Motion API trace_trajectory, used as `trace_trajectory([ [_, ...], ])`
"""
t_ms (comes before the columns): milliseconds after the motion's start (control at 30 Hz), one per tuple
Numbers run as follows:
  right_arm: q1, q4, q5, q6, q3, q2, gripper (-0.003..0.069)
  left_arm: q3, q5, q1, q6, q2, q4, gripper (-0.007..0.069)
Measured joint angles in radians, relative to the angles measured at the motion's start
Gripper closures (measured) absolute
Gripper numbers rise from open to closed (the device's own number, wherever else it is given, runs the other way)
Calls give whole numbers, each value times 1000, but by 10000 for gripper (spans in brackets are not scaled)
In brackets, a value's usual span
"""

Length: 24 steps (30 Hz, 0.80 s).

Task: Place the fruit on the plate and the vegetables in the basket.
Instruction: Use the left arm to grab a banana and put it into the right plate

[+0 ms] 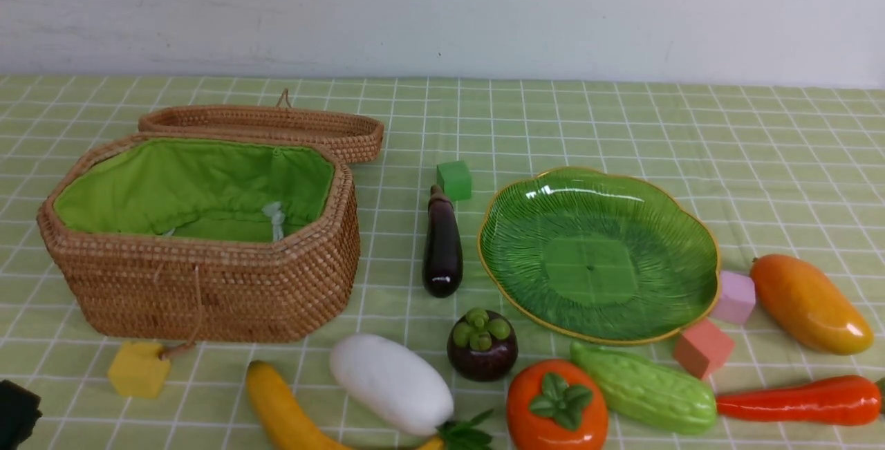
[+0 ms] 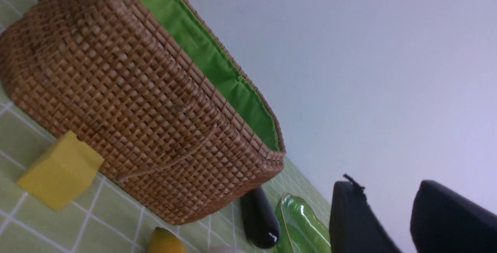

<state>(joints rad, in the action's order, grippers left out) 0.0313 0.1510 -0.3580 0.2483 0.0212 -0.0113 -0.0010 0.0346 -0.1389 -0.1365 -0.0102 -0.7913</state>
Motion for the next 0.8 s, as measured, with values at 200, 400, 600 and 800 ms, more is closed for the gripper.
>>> trace_trajectory([
  [200,0,32,159,0,5,0,420,-187,199,0,137,18,45,637],
  [400,0,30,200,20,5,0,419,-311,358,0,313,168,52,638],
  [600,0,-40,241,181,5,0,419,-402,495,-32,498,339,52,638],
  [800,0,-62,367,391,5,0,428,-468,545,-124,632,488,52,638],
])
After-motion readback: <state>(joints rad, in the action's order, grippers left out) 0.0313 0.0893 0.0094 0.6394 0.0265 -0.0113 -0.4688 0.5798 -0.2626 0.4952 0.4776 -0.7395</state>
